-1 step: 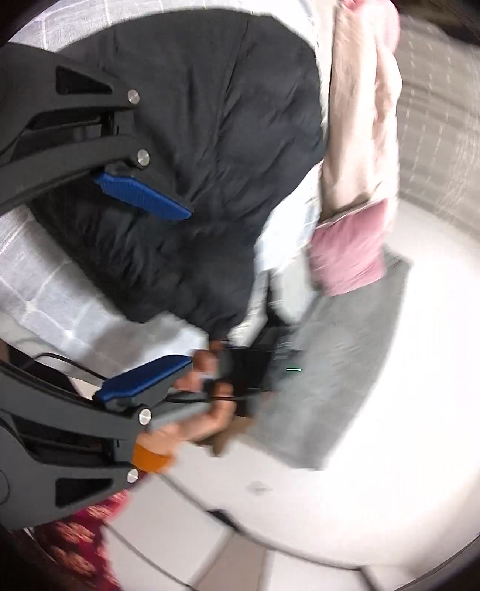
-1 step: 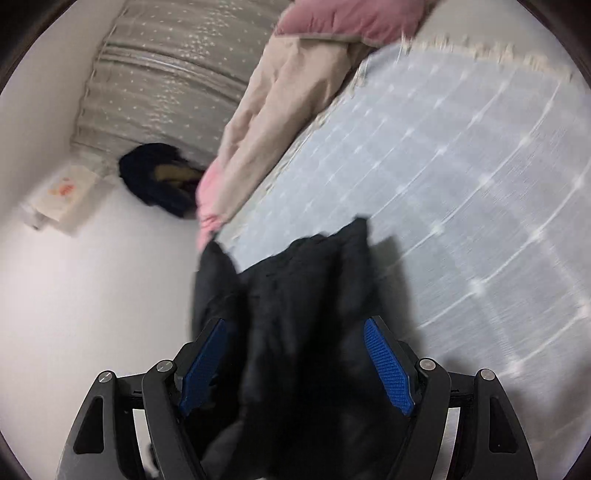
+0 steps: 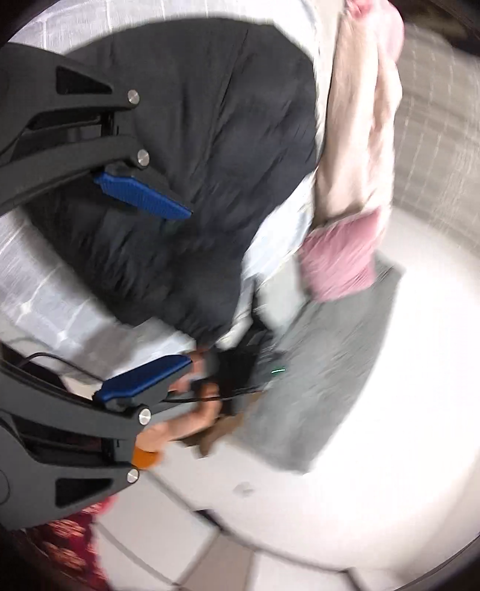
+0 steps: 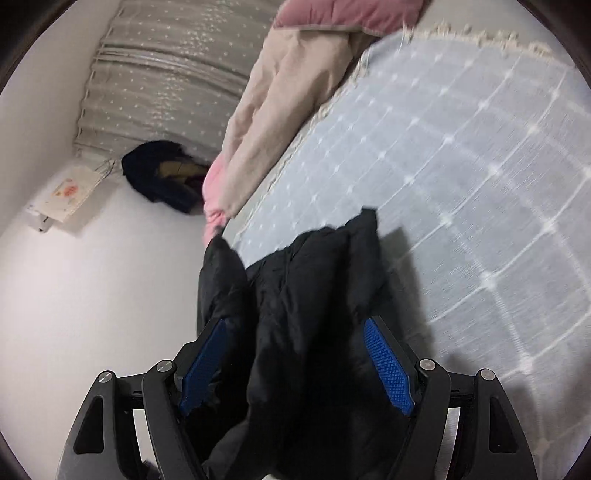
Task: Fold large clothes
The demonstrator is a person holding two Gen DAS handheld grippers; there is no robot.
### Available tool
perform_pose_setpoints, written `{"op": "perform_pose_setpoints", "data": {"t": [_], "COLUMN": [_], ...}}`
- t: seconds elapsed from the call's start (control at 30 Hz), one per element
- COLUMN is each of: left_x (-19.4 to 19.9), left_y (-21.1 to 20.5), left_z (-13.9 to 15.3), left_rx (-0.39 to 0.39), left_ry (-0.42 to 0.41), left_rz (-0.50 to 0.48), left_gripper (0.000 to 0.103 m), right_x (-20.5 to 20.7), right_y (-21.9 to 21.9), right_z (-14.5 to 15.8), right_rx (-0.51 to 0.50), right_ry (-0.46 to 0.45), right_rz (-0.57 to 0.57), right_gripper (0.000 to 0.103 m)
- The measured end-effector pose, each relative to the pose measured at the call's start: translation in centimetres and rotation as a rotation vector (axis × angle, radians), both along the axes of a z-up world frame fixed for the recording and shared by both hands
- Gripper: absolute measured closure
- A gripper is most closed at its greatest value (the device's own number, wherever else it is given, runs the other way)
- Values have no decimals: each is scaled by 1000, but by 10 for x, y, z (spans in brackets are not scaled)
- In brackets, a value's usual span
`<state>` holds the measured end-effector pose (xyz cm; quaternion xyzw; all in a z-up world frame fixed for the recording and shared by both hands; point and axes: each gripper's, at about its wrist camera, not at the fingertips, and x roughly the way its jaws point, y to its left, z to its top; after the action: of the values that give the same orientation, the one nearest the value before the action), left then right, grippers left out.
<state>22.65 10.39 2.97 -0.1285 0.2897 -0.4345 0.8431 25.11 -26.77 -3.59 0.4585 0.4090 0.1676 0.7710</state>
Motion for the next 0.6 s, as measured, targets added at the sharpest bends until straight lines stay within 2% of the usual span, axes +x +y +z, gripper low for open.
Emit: {"op": "perform_pose_setpoints", "data": {"t": [0.03,0.13,0.2,0.3,0.4,0.5,0.57,0.6], "left_x": [-4,17,27,29,21,7,-3,-6], "left_y": [5,24,27,4,-28,-58,-69,-73], "left_z": [-6,-17,-30,-57,-68,-74,-76,-77], "left_rx": [-3,9,2,30,122,216,268,289], "left_ry": [8,47,106,174,155,121,97,89], "left_rz": [39,179,203,148,84,-5,-34,-48], "left_gripper": [27,27,27,27,27,27,27,27], "right_x": [9,36,58,83,99,93,85,78], "right_y": [5,15,19,22,16,-3,-13,-18], "right_z": [-6,-17,-31,-45,-48,-26,-7,5], "right_rx": [17,101,164,189,219,296,259,193], "right_ry": [22,29,30,24,-20,-167,-232,-251], "right_rz": [33,121,132,104,57,-27,-73,-102], "right_gripper": [25,25,25,25,25,25,25,25]}}
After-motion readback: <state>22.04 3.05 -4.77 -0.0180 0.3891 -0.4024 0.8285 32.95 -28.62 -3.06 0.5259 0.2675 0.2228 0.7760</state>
